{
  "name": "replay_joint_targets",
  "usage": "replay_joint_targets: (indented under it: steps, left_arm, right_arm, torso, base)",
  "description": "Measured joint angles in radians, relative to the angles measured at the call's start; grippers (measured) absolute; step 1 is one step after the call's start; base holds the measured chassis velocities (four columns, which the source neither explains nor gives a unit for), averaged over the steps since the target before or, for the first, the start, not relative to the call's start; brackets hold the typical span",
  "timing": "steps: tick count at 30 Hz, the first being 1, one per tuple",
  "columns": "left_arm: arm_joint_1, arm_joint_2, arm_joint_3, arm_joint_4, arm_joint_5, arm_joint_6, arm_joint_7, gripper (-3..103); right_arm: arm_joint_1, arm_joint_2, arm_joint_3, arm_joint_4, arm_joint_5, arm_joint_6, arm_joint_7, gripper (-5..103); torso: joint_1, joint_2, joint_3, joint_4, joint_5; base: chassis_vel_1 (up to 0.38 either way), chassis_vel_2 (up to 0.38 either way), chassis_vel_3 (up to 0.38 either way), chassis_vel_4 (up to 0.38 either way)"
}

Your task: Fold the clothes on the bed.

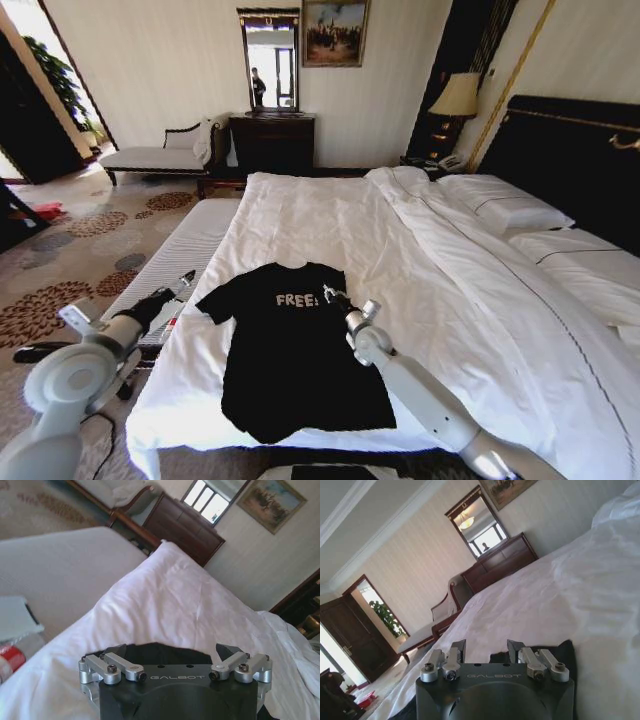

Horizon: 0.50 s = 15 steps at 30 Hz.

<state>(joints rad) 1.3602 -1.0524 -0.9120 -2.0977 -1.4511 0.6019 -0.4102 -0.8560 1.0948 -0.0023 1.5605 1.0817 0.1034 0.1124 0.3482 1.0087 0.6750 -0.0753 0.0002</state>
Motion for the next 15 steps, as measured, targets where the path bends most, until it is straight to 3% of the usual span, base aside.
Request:
replay_joint_targets:
  steps: [1, 4, 7, 9, 11, 15]
  left_arm:
    - [-0.08, -0.032, 0.038, 0.133, -0.068, 0.017, -0.002, 100]
    - [-0.156, -0.055, 0.072, 0.268, -0.084, 0.033, 0.0, 100]
    - [-0.177, -0.061, 0.077, 0.343, -0.086, 0.045, 0.012, 100]
    - [-0.184, -0.064, 0.078, 0.397, -0.083, 0.051, 0.029, 100]
    - [-0.186, -0.068, 0.079, 0.407, -0.082, 0.053, 0.033, 100]
    - [-0.203, -0.081, 0.081, 0.424, -0.074, 0.054, 0.044, 100]
  right_arm:
    - [-0.022, -0.007, 0.042, 0.001, -0.008, 0.003, 0.007, 61]
    - [-0.038, 0.001, 0.06, -0.002, -0.014, 0.002, 0.036, 79]
    - [-0.047, 0.009, 0.069, -0.002, -0.016, -0.001, 0.052, 84]
    - [-0.055, 0.014, 0.074, -0.006, -0.022, -0.005, 0.067, 94]
    - [-0.057, 0.015, 0.076, -0.009, -0.024, -0.007, 0.071, 98]
    - [-0.06, 0.01, 0.08, -0.014, -0.031, -0.009, 0.074, 100]
  torso:
    - [0.0, 0.0, 0.0, 0.0, 0.0]
    - [0.0, 0.0, 0.0, -0.0003, -0.0002]
    - [0.0, 0.0, 0.0, -0.0002, -0.0002]
    - [0.0, 0.0, 0.0, 0.0004, -0.0001]
    - [0.0, 0.0, 0.0, 0.0005, -0.0002]
    - [0.0, 0.0, 0.0, 0.0002, -0.0001]
  base:
    - [0.0, 0.0, 0.0, 0.0]
    - [0.0, 0.0, 0.0, 0.0]
    - [0.0, 0.0, 0.0, 0.0]
    - [0.0, 0.0, 0.0, 0.0]
    - [0.0, 0.0, 0.0, 0.0]
    - [0.0, 0.0, 0.0, 0.0]
